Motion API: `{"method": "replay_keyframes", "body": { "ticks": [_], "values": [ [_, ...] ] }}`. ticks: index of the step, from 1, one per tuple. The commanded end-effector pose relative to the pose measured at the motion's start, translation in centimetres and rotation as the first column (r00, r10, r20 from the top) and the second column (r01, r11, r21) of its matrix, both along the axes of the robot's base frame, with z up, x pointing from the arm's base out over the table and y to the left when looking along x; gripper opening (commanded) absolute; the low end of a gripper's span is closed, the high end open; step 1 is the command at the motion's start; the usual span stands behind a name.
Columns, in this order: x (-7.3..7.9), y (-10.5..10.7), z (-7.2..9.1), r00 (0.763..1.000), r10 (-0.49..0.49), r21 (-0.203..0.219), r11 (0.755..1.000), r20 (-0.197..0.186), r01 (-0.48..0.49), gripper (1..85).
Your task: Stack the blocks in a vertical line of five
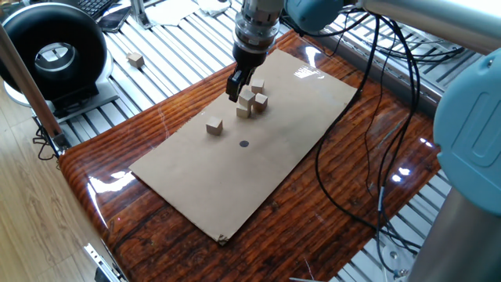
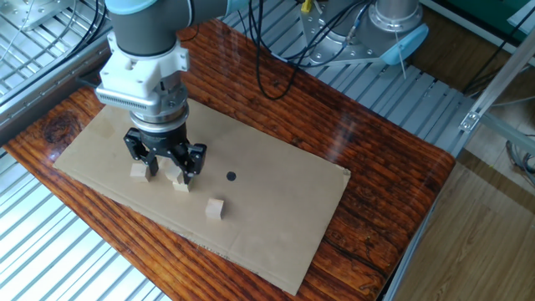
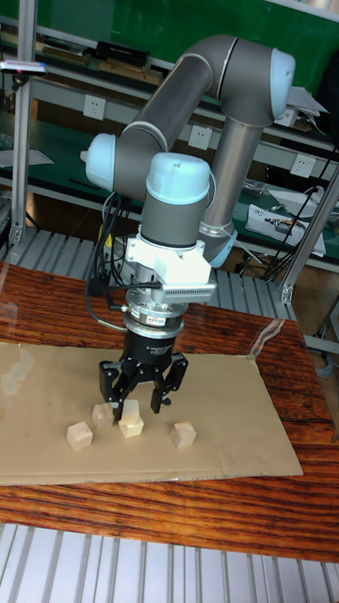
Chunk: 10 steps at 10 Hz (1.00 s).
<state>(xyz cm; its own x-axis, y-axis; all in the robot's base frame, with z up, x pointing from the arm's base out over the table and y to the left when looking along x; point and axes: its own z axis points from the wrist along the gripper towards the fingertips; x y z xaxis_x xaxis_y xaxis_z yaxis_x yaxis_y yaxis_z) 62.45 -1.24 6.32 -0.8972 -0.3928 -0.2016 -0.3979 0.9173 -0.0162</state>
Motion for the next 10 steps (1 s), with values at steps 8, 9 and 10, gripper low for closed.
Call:
{"method": "replay_keyframes", "body": {
  "ticks": [8, 9, 10],
  "values": [
    [-2.1, 0.2, -1.2, 0.997, 0.004, 0.032, 0.999, -0.077, -0.002, 45.7],
    [-2.1, 0.6, -1.2, 0.997, -0.002, 0.047, 0.999, -0.079, 0.005, 45.7],
    [-2.2, 0.7, -1.1, 0.997, -0.003, 0.053, 0.999, -0.08, 0.007, 45.7]
  ]
}}
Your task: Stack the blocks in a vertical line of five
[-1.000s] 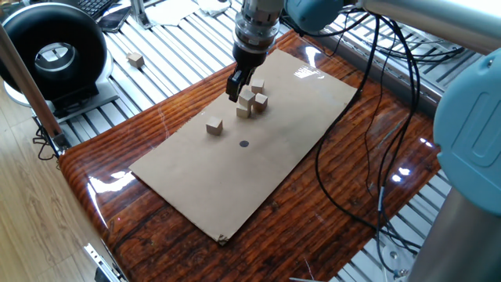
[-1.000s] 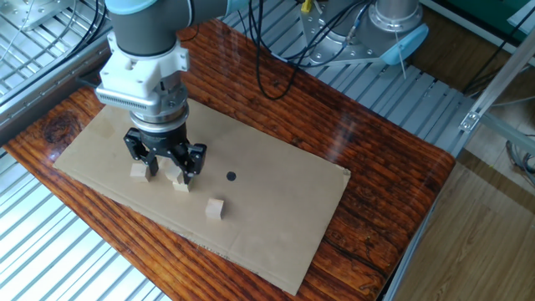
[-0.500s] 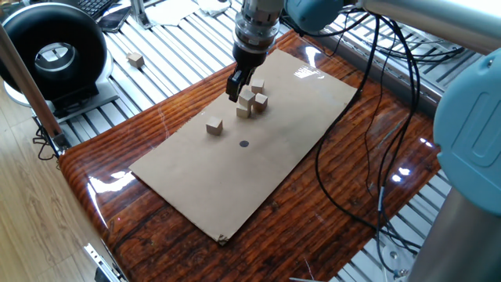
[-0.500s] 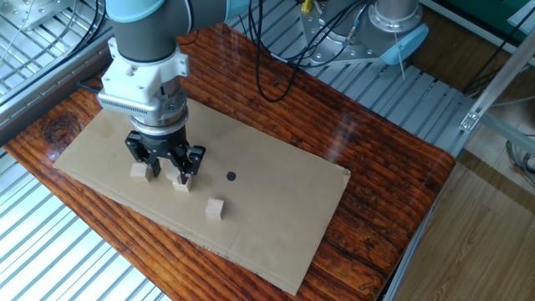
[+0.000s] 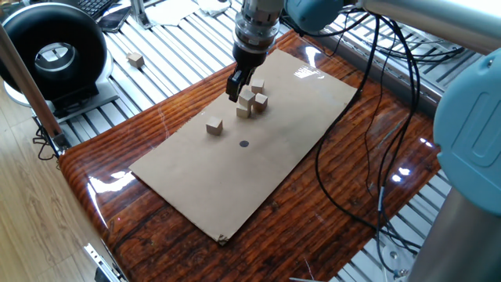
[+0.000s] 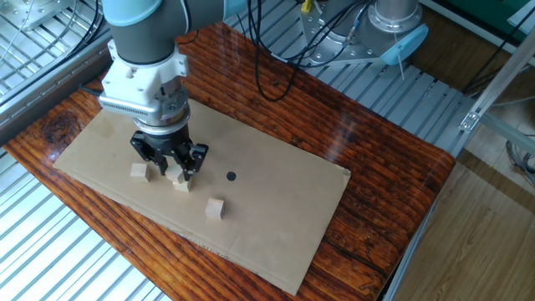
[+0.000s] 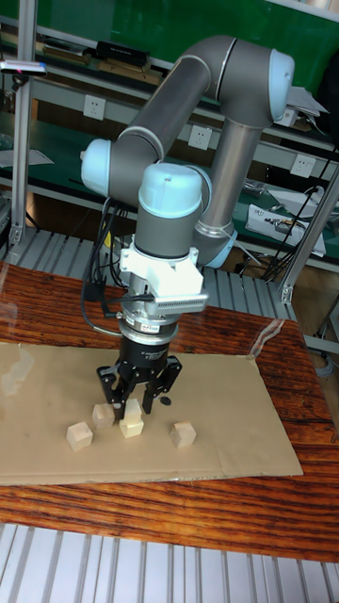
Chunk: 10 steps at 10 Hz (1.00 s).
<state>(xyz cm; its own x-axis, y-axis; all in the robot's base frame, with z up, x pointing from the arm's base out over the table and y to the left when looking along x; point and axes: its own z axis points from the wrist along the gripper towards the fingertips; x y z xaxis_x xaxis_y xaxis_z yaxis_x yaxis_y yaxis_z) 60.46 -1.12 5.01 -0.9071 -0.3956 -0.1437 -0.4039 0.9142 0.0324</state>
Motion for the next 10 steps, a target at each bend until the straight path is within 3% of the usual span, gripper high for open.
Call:
{"method": "replay_keyframes", "body": {
  "ticks": [1, 3, 5, 7, 9, 10],
  "values": [
    [-0.2, 0.6, 0.2, 1.0, -0.013, 0.032, 0.999, -0.008, 0.013, 45.7],
    [0.1, 0.5, 0.3, 1.0, -0.008, 0.025, 1.0, 0.004, 0.008, 46.3],
    [1.8, 2.0, 0.7, 0.998, -0.026, 0.073, 0.997, 0.061, 0.022, 64.0],
    [2.5, 1.8, 1.1, 0.997, -0.02, 0.054, 0.998, 0.079, 0.015, 66.7],
    [4.2, 4.6, 1.9, 0.992, -0.064, 0.135, 0.99, 0.113, 0.048, 69.3],
    [4.1, 6.2, 1.9, 0.991, -0.095, 0.17, 0.982, 0.096, 0.078, 69.3]
  ]
}}
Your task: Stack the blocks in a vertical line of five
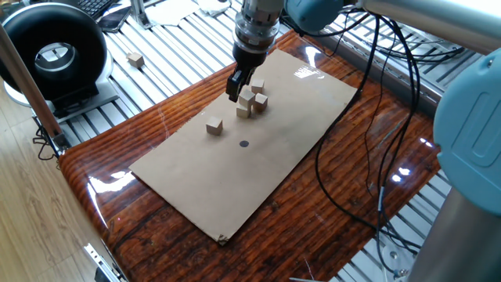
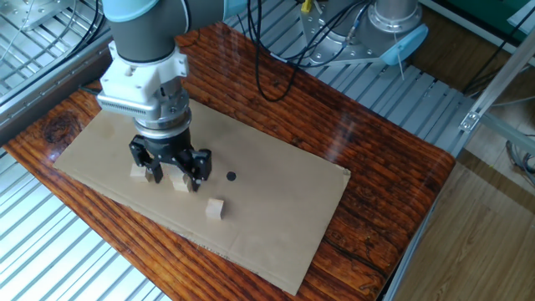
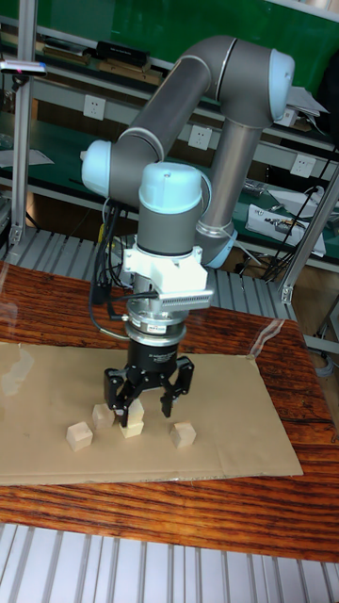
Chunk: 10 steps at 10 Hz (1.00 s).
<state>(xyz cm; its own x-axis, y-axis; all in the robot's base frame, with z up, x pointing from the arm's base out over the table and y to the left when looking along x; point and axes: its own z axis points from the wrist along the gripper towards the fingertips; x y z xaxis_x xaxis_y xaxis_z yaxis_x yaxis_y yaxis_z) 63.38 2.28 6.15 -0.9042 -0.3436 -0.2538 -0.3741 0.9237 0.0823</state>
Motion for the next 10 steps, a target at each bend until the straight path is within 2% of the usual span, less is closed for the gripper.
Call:
{"method": "replay_keyframes", "body": {
  "ticks": [1, 4, 6, 8, 9, 10],
  "values": [
    [0.9, 3.8, 0.6, 0.997, -0.078, 0.093, 0.993, 0.001, 0.077, 69.0],
    [-0.5, 6.4, -0.8, 0.983, -0.178, 0.114, 0.977, -0.053, 0.183, 61.7],
    [-1.6, 6.1, -1.4, 0.976, -0.196, 0.093, 0.975, -0.093, 0.204, 47.3],
    [-2.0, 6.8, -1.7, 0.973, -0.204, 0.11, 0.97, -0.112, 0.216, 50.3],
    [-2.0, 6.5, -1.9, 0.977, -0.191, 0.1, 0.975, -0.098, 0.201, 54.7],
    [-2.0, 6.4, -2.2, 0.978, -0.186, 0.102, 0.975, -0.093, 0.195, 55.0]
  ]
}}
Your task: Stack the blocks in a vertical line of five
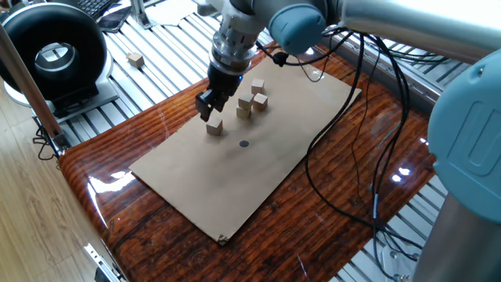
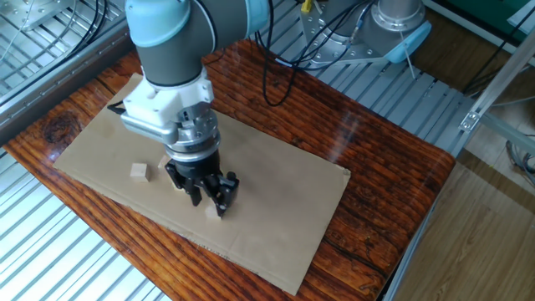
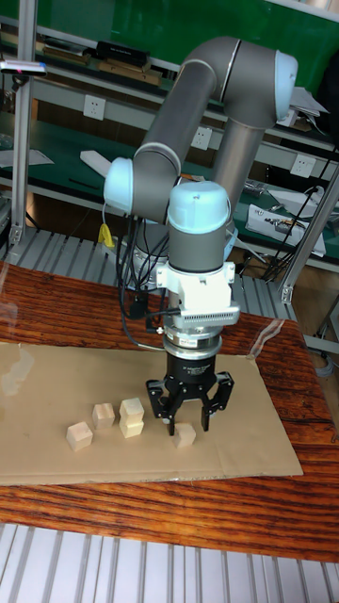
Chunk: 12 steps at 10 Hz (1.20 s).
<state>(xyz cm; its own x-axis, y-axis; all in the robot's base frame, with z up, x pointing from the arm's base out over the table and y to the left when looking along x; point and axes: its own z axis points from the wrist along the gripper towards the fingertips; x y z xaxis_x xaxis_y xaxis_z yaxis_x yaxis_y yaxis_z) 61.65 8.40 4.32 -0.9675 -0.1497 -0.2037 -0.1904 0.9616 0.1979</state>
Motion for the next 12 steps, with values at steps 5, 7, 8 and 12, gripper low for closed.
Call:
{"method": "replay_keyframes", "body": {
  "ticks": [5, 7, 8, 12],
  "values": [
    [0.6, 0.2, -1.1, 0.999, -0.043, 0.022, 0.999, 0.025, 0.042, 26.3],
    [-0.2, -1.3, 0.4, 1.0, 0.0, 0.011, 1.0, 0.0, 0.0, 34.7],
    [-0.3, -1.2, 1.2, 1.0, 0.007, 0.016, 1.0, -0.01, -0.007, 44.3],
    [0.1, -0.2, -0.4, 1.0, 0.011, -0.011, 1.0, 0.026, -0.011, 46.7]
  ]
}}
